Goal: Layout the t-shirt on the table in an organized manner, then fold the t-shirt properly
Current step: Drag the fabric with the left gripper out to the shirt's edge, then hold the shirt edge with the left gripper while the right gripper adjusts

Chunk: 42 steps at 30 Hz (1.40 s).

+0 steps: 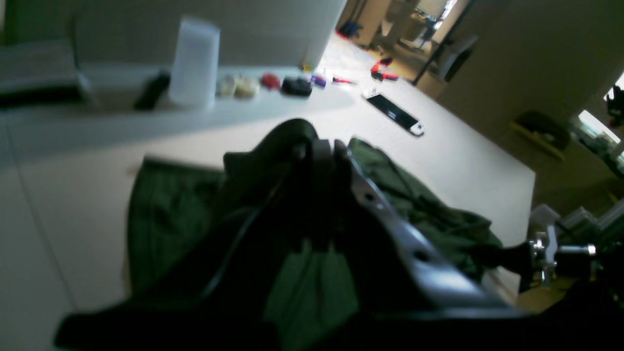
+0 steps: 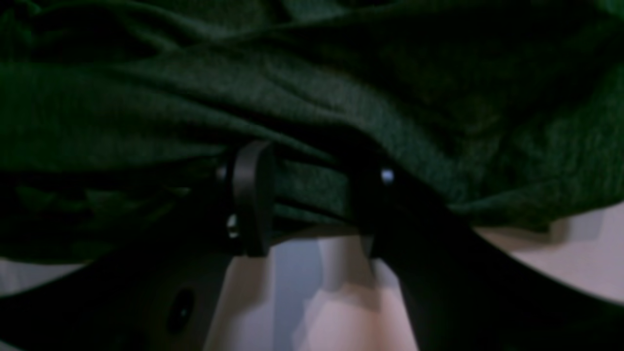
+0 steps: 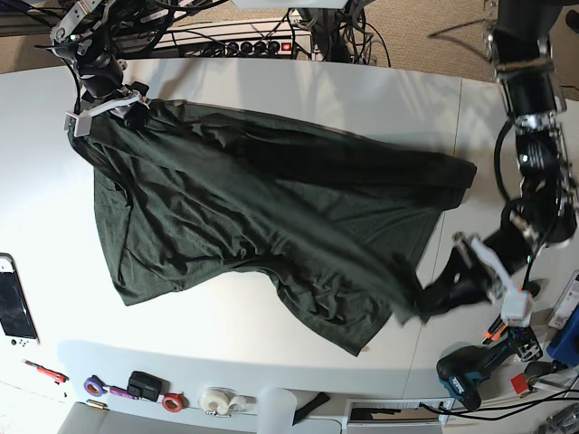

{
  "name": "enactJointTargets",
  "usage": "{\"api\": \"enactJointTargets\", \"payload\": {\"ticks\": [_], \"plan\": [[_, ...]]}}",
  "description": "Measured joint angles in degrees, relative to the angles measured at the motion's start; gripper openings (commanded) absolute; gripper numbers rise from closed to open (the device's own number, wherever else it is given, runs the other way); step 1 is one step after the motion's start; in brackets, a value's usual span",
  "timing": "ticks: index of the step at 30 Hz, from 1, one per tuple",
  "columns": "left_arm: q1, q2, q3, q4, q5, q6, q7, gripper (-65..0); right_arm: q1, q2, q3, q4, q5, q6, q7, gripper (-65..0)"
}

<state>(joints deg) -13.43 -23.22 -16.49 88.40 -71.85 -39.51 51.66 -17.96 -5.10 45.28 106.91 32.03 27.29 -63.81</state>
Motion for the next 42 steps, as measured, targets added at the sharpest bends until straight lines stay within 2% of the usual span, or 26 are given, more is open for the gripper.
{"api": "enactJointTargets", "payload": {"ticks": [11, 21, 30, 33, 35, 40, 42], "plan": [[12.2, -0.44, -7.89, 0.0, -0.22, 0.0, 1.92, -65.0, 0.0, 0.0, 0.0, 0.0, 0.0, 0.0, 0.02, -38.5], [20.15, -0.2, -8.24, -0.02, -0.2, 0.02, 2.34, -65.0, 0.02, 0.0, 0.0, 0.0, 0.0, 0.0, 0.0, -38.5], [22.14, 1.66, -8.24, -0.02, 0.85, 0.02, 2.32, -64.6, 0.02, 0.0, -0.02, 0.0, 0.0, 0.0, -0.22, -38.4], [22.14, 1.84, -8.24, -0.02, 0.9, 0.02, 2.29, -47.7, 0.02, 0.0, -0.02, 0.0, -0.04, 0.0, -0.48, -38.4], [22.14, 2.08, -8.22, -0.02, 0.9, 0.02, 2.16, -40.6, 0.02, 0.0, -0.02, 0.0, -0.07, 0.0, -0.44, -38.4], [22.14, 2.1, -8.24, -0.02, 0.87, 0.02, 2.12, -39.0, 0.02, 0.0, -0.02, 0.0, -0.42, 0.11, 0.66, -38.4], [22.14, 2.1, -8.22, -0.02, 0.87, 0.02, 2.12, -39.0, 0.0, 0.0, 0.0, 0.0, 0.26, 2.16, 0.63, -38.4]]}}
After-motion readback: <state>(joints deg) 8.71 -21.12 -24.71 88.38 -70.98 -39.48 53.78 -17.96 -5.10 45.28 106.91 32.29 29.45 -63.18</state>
